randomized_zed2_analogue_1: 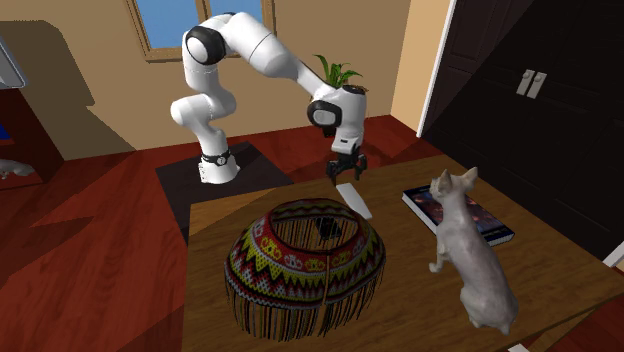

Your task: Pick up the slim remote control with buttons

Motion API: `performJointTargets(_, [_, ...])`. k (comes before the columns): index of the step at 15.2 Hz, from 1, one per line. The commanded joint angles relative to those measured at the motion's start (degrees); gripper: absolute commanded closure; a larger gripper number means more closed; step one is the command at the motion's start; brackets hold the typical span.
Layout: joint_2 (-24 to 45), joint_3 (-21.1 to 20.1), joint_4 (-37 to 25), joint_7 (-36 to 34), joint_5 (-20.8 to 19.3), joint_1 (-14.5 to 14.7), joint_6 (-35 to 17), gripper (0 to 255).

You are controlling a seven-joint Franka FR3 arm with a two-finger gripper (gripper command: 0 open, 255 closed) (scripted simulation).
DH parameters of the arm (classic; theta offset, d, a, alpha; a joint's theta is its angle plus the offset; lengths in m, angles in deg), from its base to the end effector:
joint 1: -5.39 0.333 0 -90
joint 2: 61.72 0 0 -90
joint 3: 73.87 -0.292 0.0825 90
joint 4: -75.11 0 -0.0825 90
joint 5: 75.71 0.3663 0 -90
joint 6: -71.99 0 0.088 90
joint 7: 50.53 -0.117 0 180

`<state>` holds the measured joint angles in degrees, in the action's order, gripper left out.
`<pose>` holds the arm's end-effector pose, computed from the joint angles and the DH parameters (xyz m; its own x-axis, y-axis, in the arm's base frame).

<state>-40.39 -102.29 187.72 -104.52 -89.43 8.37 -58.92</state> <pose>0.5107 0.2932 0.2832 0.9650 -0.2622 0.0064 -0.2623 -0.9650 0.0024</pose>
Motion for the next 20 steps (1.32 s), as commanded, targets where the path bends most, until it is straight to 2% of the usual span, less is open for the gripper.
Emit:
performJointTargets(1, [5.0,1.2,-4.1,-2.6,-2.2,2.0,-0.1,0])
performJointTargets(4, [11.2,2.8,-9.9,-5.0,-4.1,4.7,0.3,0])
performJointTargets(13, [15.1,4.4,-9.7,-6.2,-6.0,5.8,-3.5,0])
performJointTargets(14, [15.1,4.4,-9.7,-6.3,-6.0,5.8,-3.6,255])
performJointTargets(20, [15.1,4.4,-9.7,-6.2,-6.0,5.8,-3.5,255])
